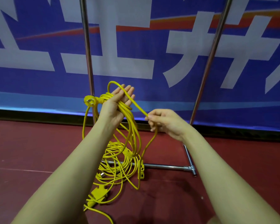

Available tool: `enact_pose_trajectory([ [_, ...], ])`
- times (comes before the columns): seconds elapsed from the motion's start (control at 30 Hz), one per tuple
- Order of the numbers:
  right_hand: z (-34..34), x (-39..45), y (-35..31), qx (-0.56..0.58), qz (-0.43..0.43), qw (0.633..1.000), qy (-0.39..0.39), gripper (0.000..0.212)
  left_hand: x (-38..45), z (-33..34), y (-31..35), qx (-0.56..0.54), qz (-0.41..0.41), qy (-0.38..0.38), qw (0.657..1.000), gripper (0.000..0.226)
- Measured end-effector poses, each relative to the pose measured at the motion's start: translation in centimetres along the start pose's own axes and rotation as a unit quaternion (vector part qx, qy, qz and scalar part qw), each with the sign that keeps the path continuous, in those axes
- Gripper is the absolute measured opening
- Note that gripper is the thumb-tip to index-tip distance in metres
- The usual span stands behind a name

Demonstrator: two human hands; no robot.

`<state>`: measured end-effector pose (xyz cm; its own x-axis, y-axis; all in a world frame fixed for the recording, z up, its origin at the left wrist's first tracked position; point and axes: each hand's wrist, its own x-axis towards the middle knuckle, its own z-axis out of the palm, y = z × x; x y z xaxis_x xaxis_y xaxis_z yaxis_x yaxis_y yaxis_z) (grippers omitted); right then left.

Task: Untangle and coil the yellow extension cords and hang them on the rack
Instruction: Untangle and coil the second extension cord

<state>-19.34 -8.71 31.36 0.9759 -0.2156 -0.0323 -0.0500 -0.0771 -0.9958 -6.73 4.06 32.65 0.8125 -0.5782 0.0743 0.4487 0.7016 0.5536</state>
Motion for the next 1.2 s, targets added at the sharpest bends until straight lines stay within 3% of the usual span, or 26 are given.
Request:
enact_pose_trajectory([
  [0.17,-0.6,0.1,-0.9,0.078,-0.064,0.987,0.124,0.022,-1.0,-0.3,0.8,0.123,-0.075,-0.029,0.989,0.022],
  [0.3,-1.1,0.4,-0.5,0.035,-0.036,0.976,0.211,0.028,-1.6,-0.1,0.9,0.178,-0.097,-0.074,0.976,0.03],
  [0.4,-1.3,0.8,-0.1,0.099,0.016,0.962,0.255,0.03,-1.8,-0.1,1.2,0.153,-0.129,-0.121,0.972,0.04],
  [0.57,-1.6,1.0,-0.7,0.394,0.051,0.893,0.209,0.025,-1.9,-0.4,0.7,0.195,-0.182,-0.143,0.953,0.045],
  [0.77,-2.1,0.4,-1.9,0.551,0.01,0.813,0.188,0.023,-2.0,-0.2,-0.6,0.259,-0.196,-0.08,0.942,0.039],
  [0.93,-1.9,0.0,-2.7,0.562,-0.023,0.813,0.155,0.028,-2.0,-0.6,-1.6,0.24,-0.22,-0.092,0.941,0.029],
  [1.2,-1.7,0.5,-2.7,0.552,-0.052,0.822,0.127,0.034,-2.9,-1.1,-3.6,0.314,-0.278,-0.173,0.891,0.028],
])
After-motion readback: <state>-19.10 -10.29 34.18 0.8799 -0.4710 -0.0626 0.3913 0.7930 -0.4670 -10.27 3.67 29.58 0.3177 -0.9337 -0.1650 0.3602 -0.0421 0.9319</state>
